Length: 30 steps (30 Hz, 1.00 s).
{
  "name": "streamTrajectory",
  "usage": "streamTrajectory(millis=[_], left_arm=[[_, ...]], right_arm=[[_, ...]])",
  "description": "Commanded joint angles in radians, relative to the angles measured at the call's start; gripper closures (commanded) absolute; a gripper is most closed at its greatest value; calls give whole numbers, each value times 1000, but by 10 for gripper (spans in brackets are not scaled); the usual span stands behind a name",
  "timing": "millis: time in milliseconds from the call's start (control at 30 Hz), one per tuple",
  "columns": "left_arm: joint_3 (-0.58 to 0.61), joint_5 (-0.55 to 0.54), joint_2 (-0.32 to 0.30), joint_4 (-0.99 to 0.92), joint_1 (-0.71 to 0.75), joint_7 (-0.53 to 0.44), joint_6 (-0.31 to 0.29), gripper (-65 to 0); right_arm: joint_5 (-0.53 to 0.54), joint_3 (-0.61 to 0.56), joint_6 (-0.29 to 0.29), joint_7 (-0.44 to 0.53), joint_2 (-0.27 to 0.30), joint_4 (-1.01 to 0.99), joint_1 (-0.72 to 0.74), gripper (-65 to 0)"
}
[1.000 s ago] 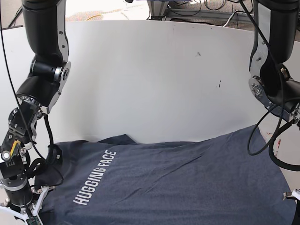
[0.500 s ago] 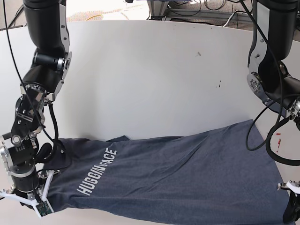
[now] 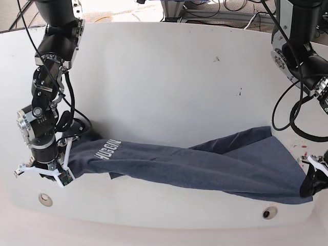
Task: Layout the t-shirt on the table in an organized manner, then fold the t-shirt properly
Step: 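Lift the navy shirt with both grippers and swing it across the table, then drag the shirt with both grippers, laying it flat across the table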
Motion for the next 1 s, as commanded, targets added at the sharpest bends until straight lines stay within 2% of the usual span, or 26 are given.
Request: streamTrajectory(millis=[0, 133, 267, 433, 767, 967], left_arm=[[-30, -39, -33, 14, 54, -28, 0, -6], [-53, -85, -61, 14, 172, -28, 0, -6], [-61, -130, -71, 14, 303, -28, 0, -6], [-126, -162, -74, 15, 441, -28, 0, -6], [-187, -168, -76, 15, 663, -28, -2, -6], [-196, -168, -76, 15, 785, -28, -2, -6]], right_arm=[[-6, 65, -12, 19, -20, 23, -27, -2], [29, 114, -12, 19, -42, 23, -98, -2], [48, 114, -12, 19, -42, 23, -187, -2], [46, 114, -12, 19, -51, 23, -283, -2], [48, 116, -12, 19, -53, 25, -494, -2], [48, 117, -12, 19, -94, 25, -618, -2]])
